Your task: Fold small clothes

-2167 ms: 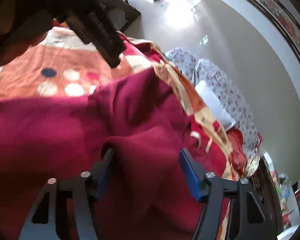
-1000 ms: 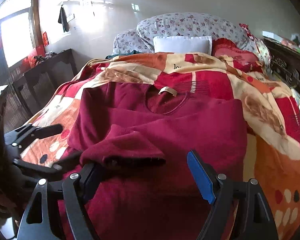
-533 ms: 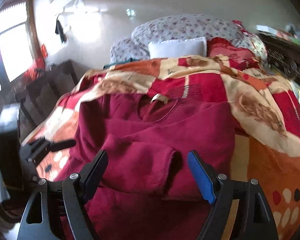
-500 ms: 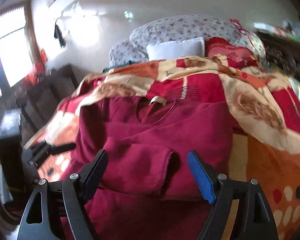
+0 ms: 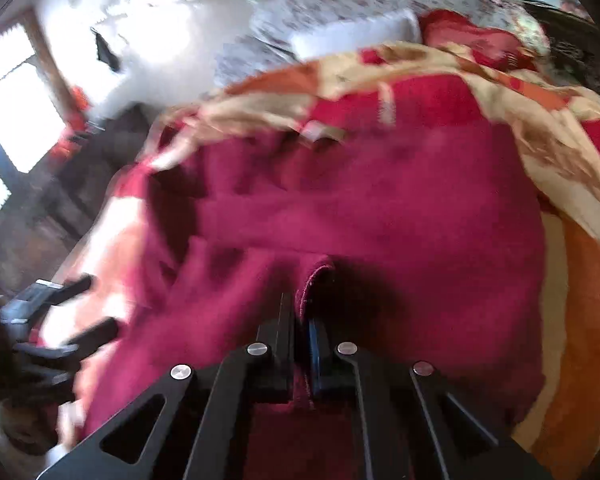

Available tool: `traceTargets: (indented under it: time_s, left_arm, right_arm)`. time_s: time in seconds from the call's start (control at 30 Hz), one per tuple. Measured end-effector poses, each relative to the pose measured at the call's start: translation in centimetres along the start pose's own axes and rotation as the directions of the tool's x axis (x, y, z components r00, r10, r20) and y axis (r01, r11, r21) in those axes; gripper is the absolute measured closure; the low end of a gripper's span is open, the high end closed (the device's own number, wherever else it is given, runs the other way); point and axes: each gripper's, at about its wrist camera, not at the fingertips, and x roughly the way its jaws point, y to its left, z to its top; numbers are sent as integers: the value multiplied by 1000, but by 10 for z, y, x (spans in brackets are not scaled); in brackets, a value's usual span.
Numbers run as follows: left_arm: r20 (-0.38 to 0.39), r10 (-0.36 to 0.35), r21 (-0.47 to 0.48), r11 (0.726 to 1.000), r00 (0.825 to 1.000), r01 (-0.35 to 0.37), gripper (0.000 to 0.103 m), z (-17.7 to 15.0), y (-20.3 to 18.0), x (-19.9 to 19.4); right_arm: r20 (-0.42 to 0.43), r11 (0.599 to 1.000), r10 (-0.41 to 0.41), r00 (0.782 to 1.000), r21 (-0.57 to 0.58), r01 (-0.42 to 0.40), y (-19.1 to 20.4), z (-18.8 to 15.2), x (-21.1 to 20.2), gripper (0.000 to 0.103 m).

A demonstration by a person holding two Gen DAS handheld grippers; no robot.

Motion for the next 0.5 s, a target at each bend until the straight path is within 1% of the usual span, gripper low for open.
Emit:
traceTargets:
  time_s: [0.07, 0.17, 0.2, 0.3, 0.33, 0.37, 0.4, 0.43, 0.47, 0.5]
  left_arm:
    - [10, -1, -36, 999, 1000, 1, 18, -2, 19, -4]
    - [34, -44, -93, 995, 998, 47, 18, -7, 42, -12]
    - [43, -63, -110, 992, 997, 68, 18, -11, 49, -15]
    - [54, -104, -159, 981, 993, 112, 15, -23, 64, -18]
    - [53, -117, -170, 978, 992, 124, 13, -26, 67, -16]
    - [48, -129, -182, 974, 990, 136, 12, -29, 70, -14]
    - [42, -134, -194, 971, 990, 140, 12, -32, 73, -10]
    - [41, -138, -201, 969, 990, 144, 12, -33, 74, -8]
    - [42, -145, -208, 966, 989, 151, 12, -33, 77, -3]
    - [39, -149, -213, 965, 988, 154, 12, -33, 78, 0]
  right_arm:
    - [34, 998, 51, 998, -26, -50, 18, 9, -8, 96]
    - [49, 986, 160, 986, -60, -157, 54, 27, -7, 96]
    - [47, 978, 198, 979, -70, -194, 69, 35, -1, 96]
    - [44, 963, 263, 964, -63, -260, 98, 46, 26, 93]
    - [31, 953, 301, 953, -42, -300, 105, 49, 39, 88]
    - [1, 936, 353, 936, -6, -353, 110, 50, 52, 64]
    - [-34, 922, 387, 922, 44, -385, 112, 49, 63, 50]
    - [-43, 916, 399, 916, 67, -395, 113, 47, 65, 39]
    - [-37, 913, 406, 913, 63, -403, 112, 44, 61, 39]
    - [-25, 918, 395, 918, 42, -394, 111, 40, 53, 39]
